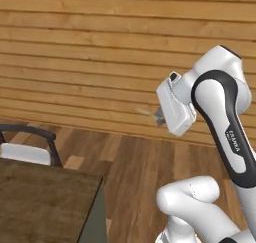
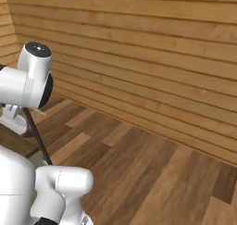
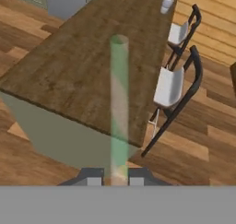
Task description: Take a straw from the drawer in front and place it inside the glass cup on the dining counter.
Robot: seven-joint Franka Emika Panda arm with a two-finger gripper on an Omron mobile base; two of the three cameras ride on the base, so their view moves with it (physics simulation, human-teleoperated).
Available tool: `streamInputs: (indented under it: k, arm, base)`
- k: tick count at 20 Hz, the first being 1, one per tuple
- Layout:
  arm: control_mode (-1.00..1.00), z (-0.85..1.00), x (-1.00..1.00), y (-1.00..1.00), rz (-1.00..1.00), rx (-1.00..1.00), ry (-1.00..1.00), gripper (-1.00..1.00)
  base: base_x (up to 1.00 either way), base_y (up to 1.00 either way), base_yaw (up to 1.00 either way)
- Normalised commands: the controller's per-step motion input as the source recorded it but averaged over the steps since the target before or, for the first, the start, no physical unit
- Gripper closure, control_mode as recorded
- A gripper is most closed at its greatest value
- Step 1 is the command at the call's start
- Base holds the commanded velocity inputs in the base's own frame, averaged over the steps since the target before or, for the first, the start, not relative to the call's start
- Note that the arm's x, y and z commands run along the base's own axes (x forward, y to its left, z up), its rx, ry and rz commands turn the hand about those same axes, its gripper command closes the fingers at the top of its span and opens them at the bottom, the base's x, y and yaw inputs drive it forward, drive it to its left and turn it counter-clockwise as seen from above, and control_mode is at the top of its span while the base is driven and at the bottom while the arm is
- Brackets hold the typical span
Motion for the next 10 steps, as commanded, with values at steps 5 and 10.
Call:
streamInputs:
  k: [5, 10]
  arm:
    - [1.00, 0.00, 0.00, 0.00, 0.00, 0.00, 0.00, 1.00]
    - [1.00, 0.00, 0.00, 0.00, 0.00, 0.00, 0.00, 1.00]
  base:
    - [0.75, -0.49, 0.48]
    - [0.79, -0.45, 0.49]
